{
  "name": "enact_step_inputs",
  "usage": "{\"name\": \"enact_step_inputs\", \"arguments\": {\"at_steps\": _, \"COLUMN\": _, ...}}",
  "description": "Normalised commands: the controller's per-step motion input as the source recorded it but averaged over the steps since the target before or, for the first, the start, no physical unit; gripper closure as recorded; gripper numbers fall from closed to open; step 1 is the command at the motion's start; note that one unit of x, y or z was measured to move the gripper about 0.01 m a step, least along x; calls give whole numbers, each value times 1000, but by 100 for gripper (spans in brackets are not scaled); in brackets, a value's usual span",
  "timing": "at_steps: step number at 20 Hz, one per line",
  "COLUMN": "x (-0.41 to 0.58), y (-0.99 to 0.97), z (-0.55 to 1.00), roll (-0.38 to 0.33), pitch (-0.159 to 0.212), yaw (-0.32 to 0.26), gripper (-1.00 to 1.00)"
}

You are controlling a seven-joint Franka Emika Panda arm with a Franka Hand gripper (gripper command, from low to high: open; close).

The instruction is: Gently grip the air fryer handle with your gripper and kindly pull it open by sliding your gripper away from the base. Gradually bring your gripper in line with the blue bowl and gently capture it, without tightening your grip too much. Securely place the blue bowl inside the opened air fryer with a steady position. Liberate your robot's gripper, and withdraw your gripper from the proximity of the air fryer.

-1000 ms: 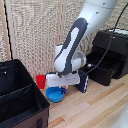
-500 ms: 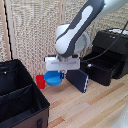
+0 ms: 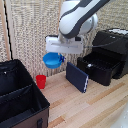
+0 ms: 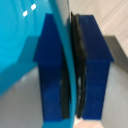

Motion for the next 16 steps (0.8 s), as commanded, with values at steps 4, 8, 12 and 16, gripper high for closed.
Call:
{"name": "enact_step_inputs", "arguments": {"at_steps": 4, "x": 141, "y": -772, "z": 561, "roll": 14, "pitch": 0, "yaw": -118, "gripper": 100}}
{"name": "enact_step_inputs", "arguments": {"at_steps": 8, "x": 83, "y": -614, "z": 410, "roll": 0, "pitch": 9, "yaw": -200, "gripper": 100}}
{"name": "enact_step_inputs", "arguments": {"at_steps": 12, "x": 87, "y": -470, "z": 260, "roll": 0, "pitch": 27, "yaw": -263, "gripper": 100}}
{"name": "enact_step_inputs", "arguments": {"at_steps": 16, "x": 105, "y": -429, "z": 204, "roll": 0, "pitch": 91, "yaw": -280, "gripper": 100}}
